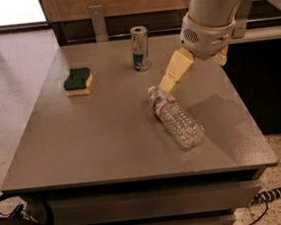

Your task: Place water bottle upright

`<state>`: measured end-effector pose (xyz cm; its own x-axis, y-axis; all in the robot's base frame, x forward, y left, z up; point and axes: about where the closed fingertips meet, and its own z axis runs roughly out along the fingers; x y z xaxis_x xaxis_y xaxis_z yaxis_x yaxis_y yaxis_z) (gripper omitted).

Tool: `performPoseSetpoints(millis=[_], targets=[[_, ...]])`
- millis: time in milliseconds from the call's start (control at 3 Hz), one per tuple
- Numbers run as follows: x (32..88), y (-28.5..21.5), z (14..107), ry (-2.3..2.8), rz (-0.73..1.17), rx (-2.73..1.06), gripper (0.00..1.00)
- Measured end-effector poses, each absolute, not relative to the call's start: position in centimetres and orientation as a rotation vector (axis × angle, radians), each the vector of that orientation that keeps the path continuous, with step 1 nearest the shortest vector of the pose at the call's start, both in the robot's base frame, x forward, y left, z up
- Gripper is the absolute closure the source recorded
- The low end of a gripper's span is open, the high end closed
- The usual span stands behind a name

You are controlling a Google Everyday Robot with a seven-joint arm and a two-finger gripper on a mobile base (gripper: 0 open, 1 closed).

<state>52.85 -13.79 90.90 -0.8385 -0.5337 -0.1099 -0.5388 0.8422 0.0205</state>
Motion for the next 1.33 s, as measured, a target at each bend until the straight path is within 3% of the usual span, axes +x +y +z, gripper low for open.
performPoseSetpoints(millis=[667,1333], targets=[[53.0,-12.3,88.9,3.048,0.148,-0.605,0.00],[52.1,-9.4,87.2,3.050,0.062,-0.625,0.00]])
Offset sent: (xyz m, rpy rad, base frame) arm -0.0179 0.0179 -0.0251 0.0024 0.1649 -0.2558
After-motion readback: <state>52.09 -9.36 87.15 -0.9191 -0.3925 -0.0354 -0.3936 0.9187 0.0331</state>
